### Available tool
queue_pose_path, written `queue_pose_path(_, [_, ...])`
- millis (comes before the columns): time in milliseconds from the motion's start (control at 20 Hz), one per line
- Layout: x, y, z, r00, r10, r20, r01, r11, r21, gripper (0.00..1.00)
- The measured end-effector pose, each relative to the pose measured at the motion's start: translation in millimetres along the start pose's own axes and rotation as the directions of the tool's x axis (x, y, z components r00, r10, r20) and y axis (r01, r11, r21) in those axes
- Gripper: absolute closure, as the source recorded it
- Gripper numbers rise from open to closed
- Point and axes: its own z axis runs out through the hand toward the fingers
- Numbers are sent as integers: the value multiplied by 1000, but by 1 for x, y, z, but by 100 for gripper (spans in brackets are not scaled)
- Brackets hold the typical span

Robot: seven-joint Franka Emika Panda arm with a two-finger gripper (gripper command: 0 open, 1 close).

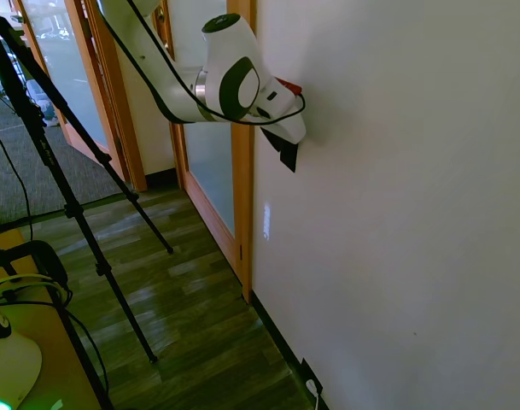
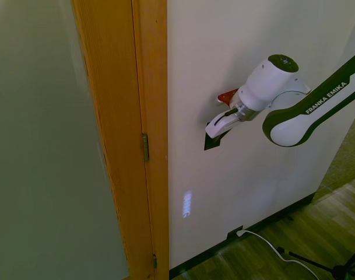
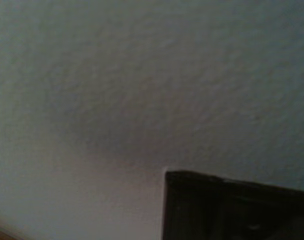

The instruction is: Turn on the light

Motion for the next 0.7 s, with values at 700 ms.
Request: queue_pose_path(700, [-8, 3, -5, 999, 10, -47, -9, 1000, 21, 100])
